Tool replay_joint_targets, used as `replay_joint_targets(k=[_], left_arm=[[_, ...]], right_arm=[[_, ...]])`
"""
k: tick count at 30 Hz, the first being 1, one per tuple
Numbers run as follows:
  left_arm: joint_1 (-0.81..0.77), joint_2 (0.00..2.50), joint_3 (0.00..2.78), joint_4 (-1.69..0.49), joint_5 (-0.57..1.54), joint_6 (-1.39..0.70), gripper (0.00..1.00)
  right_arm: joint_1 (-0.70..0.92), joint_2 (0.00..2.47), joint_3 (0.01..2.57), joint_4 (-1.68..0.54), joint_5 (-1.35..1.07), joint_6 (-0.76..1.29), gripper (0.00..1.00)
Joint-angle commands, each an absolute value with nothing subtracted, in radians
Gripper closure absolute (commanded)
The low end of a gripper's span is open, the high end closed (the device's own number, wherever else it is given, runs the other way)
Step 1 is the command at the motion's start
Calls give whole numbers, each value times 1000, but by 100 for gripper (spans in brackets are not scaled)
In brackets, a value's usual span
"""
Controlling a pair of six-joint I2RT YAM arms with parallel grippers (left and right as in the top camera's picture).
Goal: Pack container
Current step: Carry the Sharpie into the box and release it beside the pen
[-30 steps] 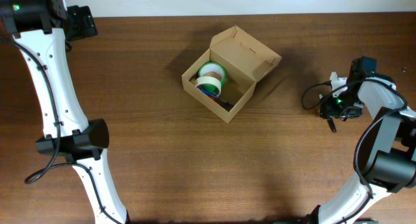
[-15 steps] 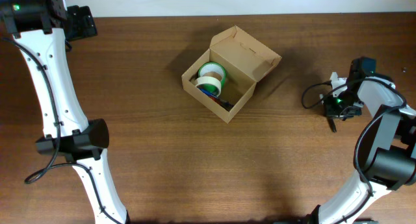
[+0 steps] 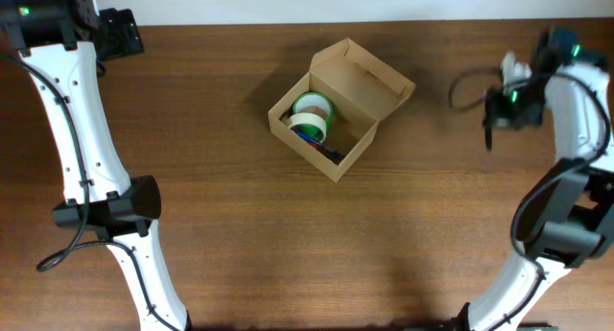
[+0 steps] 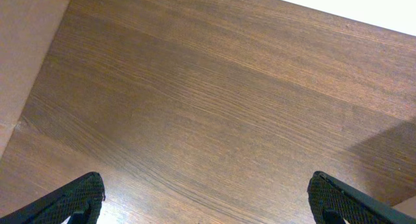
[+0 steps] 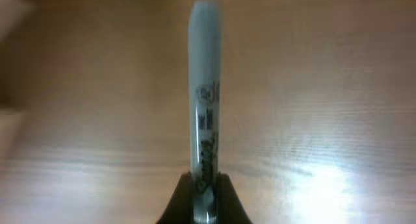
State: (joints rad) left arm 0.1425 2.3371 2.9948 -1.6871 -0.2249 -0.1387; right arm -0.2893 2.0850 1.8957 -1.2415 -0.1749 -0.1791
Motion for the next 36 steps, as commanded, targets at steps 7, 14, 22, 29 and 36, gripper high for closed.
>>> replay_joint_targets(k=[7,14,22,29,36], left_arm=[[147,2317,2991,-1687,-224,-130,0],[147,2317,2991,-1687,-224,-130,0],[147,2317,2991,-1687,-224,-130,0],[147,2317,2991,-1687,-224,-130,0],[147,2317,2991,-1687,-224,-130,0]], right_arm=[[105,2065,2534,-1475,-205,-183,96],[434,2082,2495,-1456,-32,-259,96],[540,2173,2284,-1334,-21,-245,96],[536,2248,2179,-1230,-26,-228,96],[529,2299,2158,-1208,-42,-228,96]])
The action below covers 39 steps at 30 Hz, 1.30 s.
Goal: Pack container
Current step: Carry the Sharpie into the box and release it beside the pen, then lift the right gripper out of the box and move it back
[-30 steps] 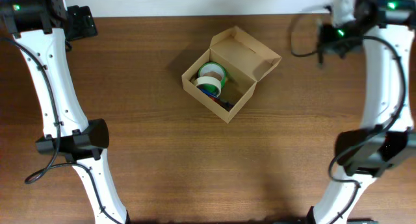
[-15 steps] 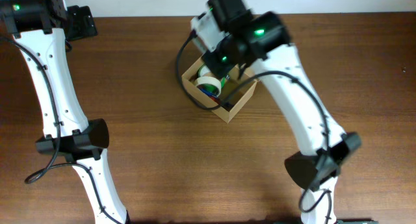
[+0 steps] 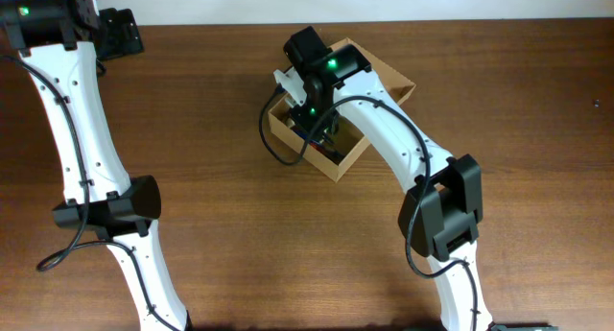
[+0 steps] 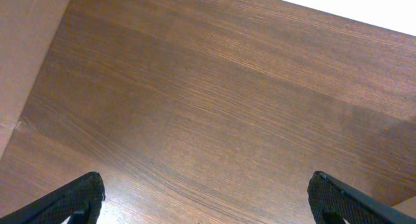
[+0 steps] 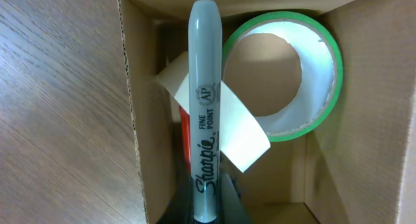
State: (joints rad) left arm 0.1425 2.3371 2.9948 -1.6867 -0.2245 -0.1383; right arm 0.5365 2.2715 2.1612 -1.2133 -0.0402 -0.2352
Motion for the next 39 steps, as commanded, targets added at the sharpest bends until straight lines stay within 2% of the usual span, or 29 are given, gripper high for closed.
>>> replay_joint_targets(k=[1,17,18,19,20,21,24,29,39], left_arm=[[147,2317,2991,-1687,-224,-130,0],[147,2317,2991,-1687,-224,-130,0],[147,2317,2991,-1687,-224,-130,0],[147,2317,2991,-1687,-224,-130,0],[147,2317,2991,-1687,-224,-130,0],[147,2317,2991,-1687,-224,-130,0],[147,2317,2991,-1687,-224,-130,0],[147,2317,2991,-1687,-224,-130,0],[147,2317,2991,-1687,-224,-130,0]], right_arm=[[527,2307,2157,-1208,-55,-228,96],[521,2370,2156,-1221,-93,-229,96],[521,2370,2156,-1221,-93,-231,94],[521,2370,2156,-1221,-93,-231,89],[521,2370,2156,-1221,-93,-231,77],[521,2368,2157,-1222,-93,-231,69],[518,2352,2177,-1238,-93,-231,56],[514,2271,2239,-1285,-86,-231,53],[462,1937,2257,-1311,67,-195,52]])
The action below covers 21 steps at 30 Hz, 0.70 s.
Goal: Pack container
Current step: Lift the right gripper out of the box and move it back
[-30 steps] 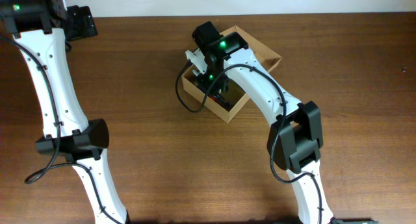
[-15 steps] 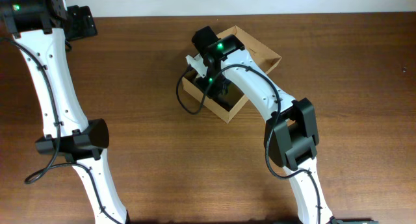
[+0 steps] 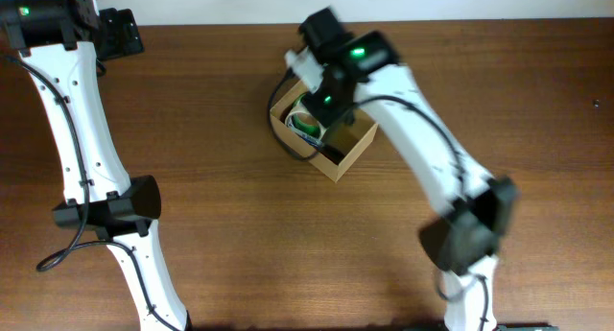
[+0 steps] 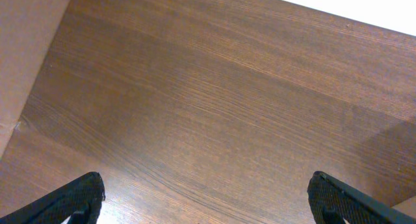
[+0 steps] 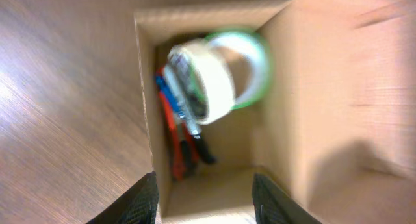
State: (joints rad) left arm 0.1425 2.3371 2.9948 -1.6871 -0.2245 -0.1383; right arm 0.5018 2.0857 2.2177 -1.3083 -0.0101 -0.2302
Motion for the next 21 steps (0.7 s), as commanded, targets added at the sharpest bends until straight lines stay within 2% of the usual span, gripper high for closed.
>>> replay_joint_targets(k=[1,4,7,10,14,21], left_arm=[[147,2317,2991,-1687,-224,-130,0],[147,2317,2991,-1687,-224,-130,0],[147,2317,2991,-1687,-224,-130,0],[147,2317,2991,-1629,-223,-130,0],[147,2317,2991,-1635,-208,-130,0],[147,2317,2991,-1632,-65,-130,0]], right_arm=[[441,1892,2257,-1309,88,-184,52],[355,1777,2253,-1308,118,-146,51],[192,1677,2207,-1293,114,-81,51],[10,1619,2108,-1259,12,-18,57],[-176,1623,1917,-1226,-223,40,82],[-197,1794,1623,-1072,-302,163,96]])
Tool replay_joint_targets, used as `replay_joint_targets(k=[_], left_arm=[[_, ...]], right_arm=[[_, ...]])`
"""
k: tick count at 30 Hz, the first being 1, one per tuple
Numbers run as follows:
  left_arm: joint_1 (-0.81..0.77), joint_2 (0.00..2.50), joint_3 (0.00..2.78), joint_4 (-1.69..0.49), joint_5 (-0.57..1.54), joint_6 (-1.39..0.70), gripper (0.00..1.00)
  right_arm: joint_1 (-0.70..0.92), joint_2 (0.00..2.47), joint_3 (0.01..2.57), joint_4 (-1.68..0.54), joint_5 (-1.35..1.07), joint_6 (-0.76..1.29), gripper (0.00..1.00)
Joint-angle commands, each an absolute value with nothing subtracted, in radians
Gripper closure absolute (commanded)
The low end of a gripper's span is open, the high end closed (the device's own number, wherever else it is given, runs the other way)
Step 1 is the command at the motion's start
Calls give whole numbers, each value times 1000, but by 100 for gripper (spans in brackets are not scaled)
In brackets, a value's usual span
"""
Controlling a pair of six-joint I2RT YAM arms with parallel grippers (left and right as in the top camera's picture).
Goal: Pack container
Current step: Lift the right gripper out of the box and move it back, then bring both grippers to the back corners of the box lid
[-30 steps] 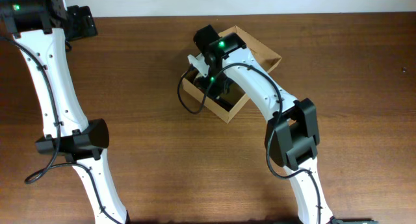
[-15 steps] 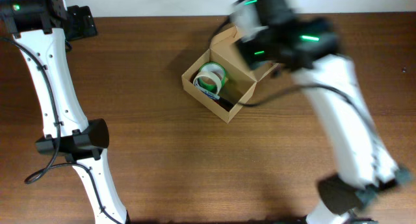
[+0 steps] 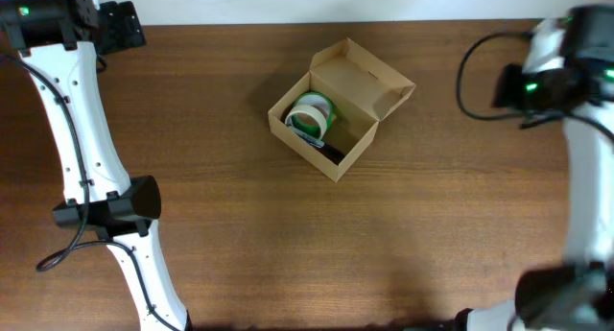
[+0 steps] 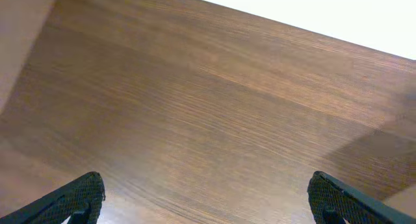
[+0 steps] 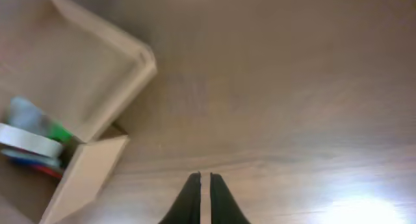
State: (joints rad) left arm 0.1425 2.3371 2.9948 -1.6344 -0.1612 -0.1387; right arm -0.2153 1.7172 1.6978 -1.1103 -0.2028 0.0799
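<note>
The open cardboard box (image 3: 357,101) stands mid-table with its lid flap raised toward the back right. Inside it lie a white-and-green tape roll (image 3: 311,116) and some markers (image 3: 329,153) along the lower wall. In the right wrist view the box (image 5: 71,68) shows at the left, with the tape roll (image 5: 26,141) and red and blue markers (image 5: 36,164) in it. My right gripper (image 5: 203,180) is shut with nothing in it, over bare wood to the right of the box; overhead it is blurred (image 3: 513,86). My left gripper (image 4: 205,198) is open at the far left corner (image 3: 120,29).
The dark wooden table (image 3: 288,245) runs to a white edge at the back. A black cable (image 3: 470,77) loops beside the right arm. The left arm's base and links (image 3: 106,211) stand along the left side.
My right gripper was open right above the box. Now it is shut, empty, and away at the table's right side. The left wrist view has shifted slightly.
My right gripper held a grey Sharpie marker at the right of the table. Then it held the marker over the tape roll in the box. Then it stood open above the box with no marker in it. Now it is back at the right, shut and empty.
</note>
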Motion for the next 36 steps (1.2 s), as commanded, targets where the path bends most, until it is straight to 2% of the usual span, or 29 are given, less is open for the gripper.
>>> replay_joint_targets(k=[1,4,5,6,7,8,17,21,26,28,34,36], left_arm=[[147,2317,2991,-1627,-43,-130,0],[144,2317,2991,-1620,-2,-130,0],[144,2317,2991,-1623,12,-130,8],[144,2318,2989,-1626,24,-130,32],[144,2319,2988,-1629,23,-130,43],[144,2320,2980,-1636,23,-130,49],[144,2322,2962,-1647,24,-130,47],[144,2322,2962,-1655,24,-130,42],[144,2323,2962,-1658,25,-138,28],[144,2324,2962,-1657,41,-141,26],[133,2325,2931,-1652,58,-141,23],[122,2325,2886,-1641,84,-141,28]], right_arm=[[-188,1825,1614,-1054,-307,183,96],[-150,1917,1613,-1003,-319,227,96],[-135,1949,1613,-978,-343,227,96],[-111,1988,1613,-939,-380,227,96],[-95,2008,1613,-912,-393,228,96],[-62,2039,1613,-859,-402,248,96],[27,2133,1613,-634,-461,298,96],[35,2140,1613,-561,-484,297,96],[36,2140,1613,-450,-617,297,96],[41,2140,1614,-426,-660,297,96],[52,2140,1614,-435,-670,297,96],[48,2140,1614,-440,-664,297,96]])
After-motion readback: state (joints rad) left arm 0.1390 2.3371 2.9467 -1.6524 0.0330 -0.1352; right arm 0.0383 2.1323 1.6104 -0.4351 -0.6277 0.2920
